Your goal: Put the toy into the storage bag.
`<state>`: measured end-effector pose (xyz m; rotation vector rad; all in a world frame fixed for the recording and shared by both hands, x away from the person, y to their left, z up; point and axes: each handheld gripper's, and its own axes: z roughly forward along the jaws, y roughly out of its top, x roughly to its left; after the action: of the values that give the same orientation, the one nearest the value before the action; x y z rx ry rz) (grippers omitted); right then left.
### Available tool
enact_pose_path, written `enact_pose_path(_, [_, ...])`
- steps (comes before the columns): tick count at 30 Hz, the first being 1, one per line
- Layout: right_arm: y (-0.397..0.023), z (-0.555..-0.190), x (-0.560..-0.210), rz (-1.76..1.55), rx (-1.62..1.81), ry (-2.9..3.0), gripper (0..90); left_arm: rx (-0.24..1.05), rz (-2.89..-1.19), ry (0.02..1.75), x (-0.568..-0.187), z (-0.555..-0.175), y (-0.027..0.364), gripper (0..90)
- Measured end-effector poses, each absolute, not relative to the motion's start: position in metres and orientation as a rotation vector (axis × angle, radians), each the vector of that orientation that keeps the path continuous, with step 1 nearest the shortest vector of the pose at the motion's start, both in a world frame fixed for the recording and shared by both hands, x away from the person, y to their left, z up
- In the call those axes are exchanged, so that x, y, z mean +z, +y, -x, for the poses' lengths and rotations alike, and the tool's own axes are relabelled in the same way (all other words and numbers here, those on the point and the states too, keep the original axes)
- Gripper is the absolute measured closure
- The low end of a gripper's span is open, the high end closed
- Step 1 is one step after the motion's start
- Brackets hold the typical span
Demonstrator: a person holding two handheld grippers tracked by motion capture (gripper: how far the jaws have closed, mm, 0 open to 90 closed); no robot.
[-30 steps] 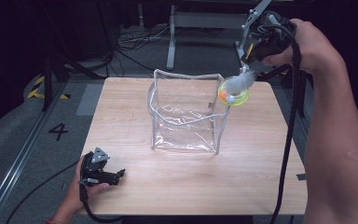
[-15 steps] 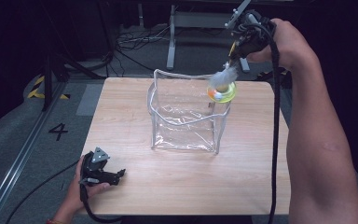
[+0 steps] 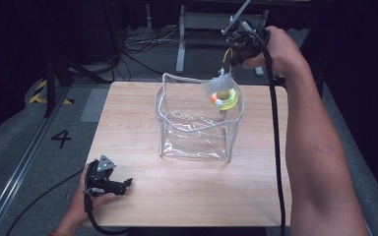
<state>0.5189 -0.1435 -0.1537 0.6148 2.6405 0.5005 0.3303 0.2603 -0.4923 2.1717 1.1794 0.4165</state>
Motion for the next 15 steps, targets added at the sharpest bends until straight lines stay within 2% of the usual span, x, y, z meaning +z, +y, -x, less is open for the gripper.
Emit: enact_pose_path(15, [-0.141, -0.528, -0.188, -0.614, 0.510, 2.688, 88.4, 0.417, -2.172, 1.178, -0.492, -0.331, 0.260, 0.5])
